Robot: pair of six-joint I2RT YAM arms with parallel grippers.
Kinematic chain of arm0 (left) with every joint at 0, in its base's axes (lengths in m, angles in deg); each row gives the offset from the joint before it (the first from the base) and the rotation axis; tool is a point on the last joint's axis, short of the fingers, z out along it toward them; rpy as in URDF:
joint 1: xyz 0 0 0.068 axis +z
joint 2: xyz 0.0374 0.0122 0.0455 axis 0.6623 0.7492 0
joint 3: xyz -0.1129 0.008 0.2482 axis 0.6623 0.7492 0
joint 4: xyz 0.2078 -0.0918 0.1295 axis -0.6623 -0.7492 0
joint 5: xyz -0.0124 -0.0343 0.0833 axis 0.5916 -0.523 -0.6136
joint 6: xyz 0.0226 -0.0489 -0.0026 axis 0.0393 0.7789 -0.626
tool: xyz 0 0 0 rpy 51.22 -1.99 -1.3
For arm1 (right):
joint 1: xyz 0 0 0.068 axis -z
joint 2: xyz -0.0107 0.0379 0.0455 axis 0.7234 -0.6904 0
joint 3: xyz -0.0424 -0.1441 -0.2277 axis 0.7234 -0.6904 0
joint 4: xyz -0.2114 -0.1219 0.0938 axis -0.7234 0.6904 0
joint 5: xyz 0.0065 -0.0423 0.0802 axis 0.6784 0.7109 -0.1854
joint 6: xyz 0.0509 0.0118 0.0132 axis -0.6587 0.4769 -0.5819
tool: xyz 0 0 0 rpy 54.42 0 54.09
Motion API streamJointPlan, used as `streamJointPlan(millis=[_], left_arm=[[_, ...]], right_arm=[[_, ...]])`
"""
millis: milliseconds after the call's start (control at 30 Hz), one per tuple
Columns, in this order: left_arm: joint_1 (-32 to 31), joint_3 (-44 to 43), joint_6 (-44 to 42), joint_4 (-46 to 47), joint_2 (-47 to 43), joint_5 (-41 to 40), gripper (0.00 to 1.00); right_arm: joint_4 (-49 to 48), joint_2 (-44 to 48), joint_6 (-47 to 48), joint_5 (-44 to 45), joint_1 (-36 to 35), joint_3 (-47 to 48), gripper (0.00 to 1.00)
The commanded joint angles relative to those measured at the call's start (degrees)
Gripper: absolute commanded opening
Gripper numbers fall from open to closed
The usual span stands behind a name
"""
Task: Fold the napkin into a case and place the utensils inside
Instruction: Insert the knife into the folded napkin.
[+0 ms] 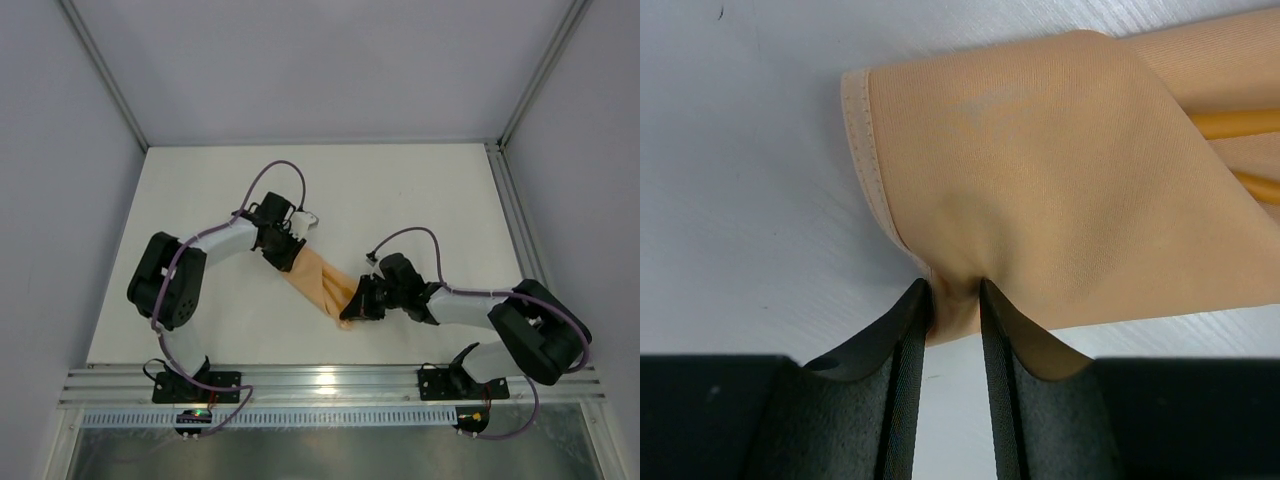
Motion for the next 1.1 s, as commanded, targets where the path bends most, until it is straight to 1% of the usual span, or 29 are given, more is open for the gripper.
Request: streamJointPlan(millis=[0,167,433,533,567,633,667,733,767,800,900,933,1033,1067], left_arm=[[0.06,0.74,-0.96,1.18,-2.52,1.84,0.3],[0.06,0.74,-1.22,1.17,-2.61,2.28,0.29],[0.15,0.74,-1.66,1.09,-2.61,1.84,0.29],[0.32,0.74,-2.1,0.91,-2.7,1.58,0.29],[0.5,0.83,-2.19,0.82,-2.7,1.4,0.29],[0.76,0.66,-2.36,0.65,-2.78,1.4,0.3],[1.02,0.74,-2.54,0.56,-3.04,1.4,0.3],[1.38,0.74,-2.8,0.21,-3.31,1.23,0.3],[1.64,0.74,-2.8,0.12,-3.4,1.23,0.31],[1.81,0.66,-2.98,0.03,-3.57,1.05,0.31],[1.99,0.31,-3.59,-0.41,-4.01,0.26,0.32],[1.99,0.22,-3.68,-0.49,-4.36,0.17,0.33],[1.99,-0.31,-3.94,-0.76,-4.98,-0.27,0.34],[1.99,-0.57,-4.03,-1.02,-4.98,-0.27,0.34]], right_arm=[[-1.57,-1.85,1.02,0.22,-0.48,2.85,0.03],[-1.05,-3.53,1.1,-0.13,-0.74,4.08,0.03],[0.97,-4.58,2.51,0.92,-0.83,5.49,0.08],[3.16,-5.02,3.82,1.36,-0.83,6.72,0.18],[4.83,-5.02,4.35,1.62,-0.74,7.51,0.23],[6.85,-4.41,5.75,2.94,-0.83,8.04,0.3],[9.04,-3.45,6.37,3.99,-0.83,8.56,0.37],[11.42,-2.13,7.34,5.05,-0.83,9.27,0.42],[14.13,-1.43,8.21,5.66,-0.83,9.97,0.44],[15.29,-0.72,8.57,6.1,-0.83,10.24,0.49],[20.39,2.18,10.42,7.34,-0.83,12.17,0.56],[21.97,2.79,10.94,7.86,-0.92,12.87,0.6],[30.47,5.78,12.79,12.24,-1.01,15.5,0.64],[31.99,7.35,13.23,13.04,-1.09,16.73,0.64]])
